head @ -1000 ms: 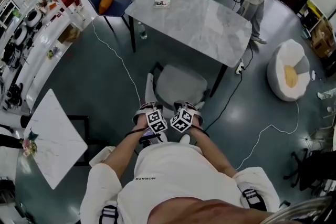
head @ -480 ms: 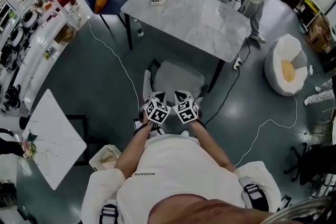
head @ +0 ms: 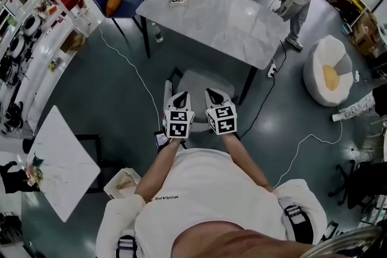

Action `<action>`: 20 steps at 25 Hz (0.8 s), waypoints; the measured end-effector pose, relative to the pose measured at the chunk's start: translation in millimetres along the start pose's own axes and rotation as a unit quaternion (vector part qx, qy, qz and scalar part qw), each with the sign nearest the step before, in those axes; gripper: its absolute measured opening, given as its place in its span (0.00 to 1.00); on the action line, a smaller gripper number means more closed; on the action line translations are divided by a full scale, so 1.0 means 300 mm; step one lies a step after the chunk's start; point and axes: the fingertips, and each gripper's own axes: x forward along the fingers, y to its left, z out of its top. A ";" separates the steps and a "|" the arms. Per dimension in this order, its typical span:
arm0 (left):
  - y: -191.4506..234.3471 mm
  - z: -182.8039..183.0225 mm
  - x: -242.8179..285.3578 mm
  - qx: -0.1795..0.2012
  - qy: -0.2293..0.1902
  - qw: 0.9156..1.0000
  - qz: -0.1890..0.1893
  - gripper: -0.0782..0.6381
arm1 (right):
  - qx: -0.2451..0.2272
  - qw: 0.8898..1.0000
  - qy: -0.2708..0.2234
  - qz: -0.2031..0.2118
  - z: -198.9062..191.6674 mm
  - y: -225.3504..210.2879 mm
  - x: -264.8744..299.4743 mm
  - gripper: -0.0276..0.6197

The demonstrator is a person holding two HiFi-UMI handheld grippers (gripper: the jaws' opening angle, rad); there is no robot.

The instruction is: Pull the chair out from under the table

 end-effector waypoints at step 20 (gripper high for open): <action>-0.078 0.541 -0.308 -0.033 -0.220 0.975 0.013 0.11 | 0.005 0.979 -0.199 -0.044 0.529 -0.010 -0.317 0.06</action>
